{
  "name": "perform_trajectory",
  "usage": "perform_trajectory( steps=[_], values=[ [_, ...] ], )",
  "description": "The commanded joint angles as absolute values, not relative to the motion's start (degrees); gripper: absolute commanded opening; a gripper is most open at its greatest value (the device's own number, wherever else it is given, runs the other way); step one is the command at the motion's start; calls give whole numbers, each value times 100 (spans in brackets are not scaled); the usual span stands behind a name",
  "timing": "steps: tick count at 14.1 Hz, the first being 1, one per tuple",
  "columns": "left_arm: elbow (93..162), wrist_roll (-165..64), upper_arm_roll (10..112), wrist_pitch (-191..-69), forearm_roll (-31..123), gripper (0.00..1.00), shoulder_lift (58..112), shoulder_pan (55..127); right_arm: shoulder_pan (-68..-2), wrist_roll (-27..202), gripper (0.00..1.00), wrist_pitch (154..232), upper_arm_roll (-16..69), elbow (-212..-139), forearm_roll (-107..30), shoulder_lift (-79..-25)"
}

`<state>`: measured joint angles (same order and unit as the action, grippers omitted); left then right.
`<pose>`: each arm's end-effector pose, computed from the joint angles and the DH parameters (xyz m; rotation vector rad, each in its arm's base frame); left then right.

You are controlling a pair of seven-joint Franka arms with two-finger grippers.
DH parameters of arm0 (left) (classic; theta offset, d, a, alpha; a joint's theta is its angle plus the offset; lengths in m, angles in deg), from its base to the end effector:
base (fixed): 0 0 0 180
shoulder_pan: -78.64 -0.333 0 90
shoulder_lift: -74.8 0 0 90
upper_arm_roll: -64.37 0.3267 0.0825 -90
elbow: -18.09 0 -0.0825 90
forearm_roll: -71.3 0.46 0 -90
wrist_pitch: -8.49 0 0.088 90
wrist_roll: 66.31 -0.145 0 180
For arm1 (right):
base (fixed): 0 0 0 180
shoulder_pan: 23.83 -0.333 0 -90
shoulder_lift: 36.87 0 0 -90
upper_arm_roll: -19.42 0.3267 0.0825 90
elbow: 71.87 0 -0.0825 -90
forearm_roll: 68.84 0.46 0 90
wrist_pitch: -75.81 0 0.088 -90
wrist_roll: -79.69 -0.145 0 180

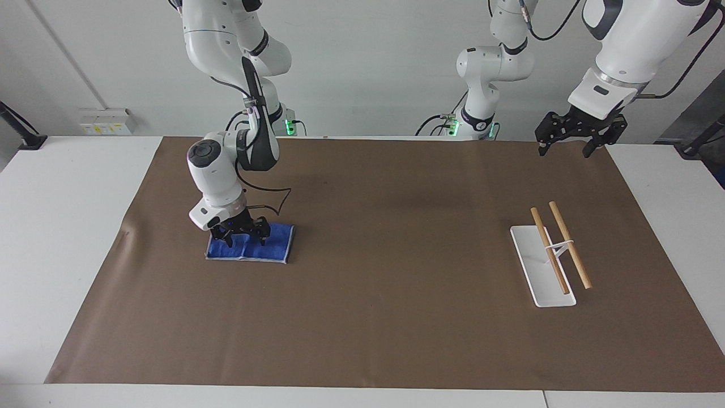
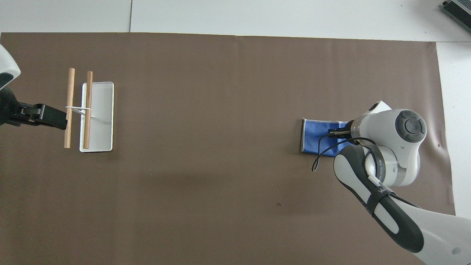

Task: Right arm passes towel to left arm to hang
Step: 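Reach the right gripper down and grasp the blue towel's edge, then lift the blue towel with the right gripper toward the left gripper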

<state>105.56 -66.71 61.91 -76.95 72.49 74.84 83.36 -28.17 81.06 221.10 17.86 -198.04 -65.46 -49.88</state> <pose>0.6169 -0.0745 0.6140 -3.1116 0.2041 0.0543 0.6193 0.0303 0.2038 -3.1056 -0.0415 -0.1655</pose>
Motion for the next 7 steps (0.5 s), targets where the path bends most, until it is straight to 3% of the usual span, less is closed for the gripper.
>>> perform_trajectory(
  steps=[1, 4, 7],
  values=[
    [10677, -6693, 6165, -7641, 7341, 100, 7366, 8294, -2796, 8286, 0, 22215, 1810, -19896, -6357, -4961],
    [10677, -6693, 6165, -7641, 7341, 100, 7366, 8294, -2805, 8286, 0, 22110, 1871, -19791, -6357, -4953],
    [10677, -6693, 6165, -7641, 7341, 100, 7366, 8294, -2796, 8259, 0, 21277, 2029, -19239, -6252, -4795]
  ],
)
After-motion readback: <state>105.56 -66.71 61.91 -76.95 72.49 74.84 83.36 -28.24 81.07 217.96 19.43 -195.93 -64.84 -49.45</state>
